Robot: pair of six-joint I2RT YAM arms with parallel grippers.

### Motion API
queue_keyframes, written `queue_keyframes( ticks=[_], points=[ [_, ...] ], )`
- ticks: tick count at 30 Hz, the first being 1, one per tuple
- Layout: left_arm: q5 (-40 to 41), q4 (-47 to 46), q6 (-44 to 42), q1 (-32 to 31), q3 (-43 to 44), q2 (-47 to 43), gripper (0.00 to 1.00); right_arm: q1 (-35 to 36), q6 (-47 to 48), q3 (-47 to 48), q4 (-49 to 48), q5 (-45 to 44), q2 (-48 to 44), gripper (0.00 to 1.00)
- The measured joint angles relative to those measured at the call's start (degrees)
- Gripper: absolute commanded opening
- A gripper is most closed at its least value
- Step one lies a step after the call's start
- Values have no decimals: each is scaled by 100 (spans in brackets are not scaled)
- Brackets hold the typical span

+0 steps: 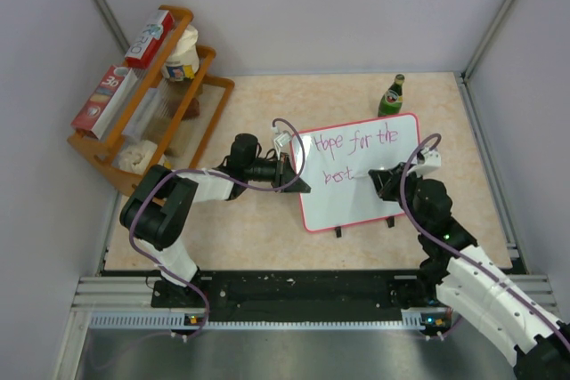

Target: Write a sentence on the whiteboard

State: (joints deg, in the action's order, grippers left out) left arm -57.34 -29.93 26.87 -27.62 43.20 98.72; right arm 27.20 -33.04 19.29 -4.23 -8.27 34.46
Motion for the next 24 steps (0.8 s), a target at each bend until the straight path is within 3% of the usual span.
queue_keyframes(
  ticks=[12, 24],
  points=[
    [-7, -2, -4, 0, 2, 0, 0, -37, 223, 216, 63, -20, 68, 0],
    [-15, -2, -13, 0, 7, 0, 0, -50, 348, 385, 83, 264, -455, 0]
  ],
)
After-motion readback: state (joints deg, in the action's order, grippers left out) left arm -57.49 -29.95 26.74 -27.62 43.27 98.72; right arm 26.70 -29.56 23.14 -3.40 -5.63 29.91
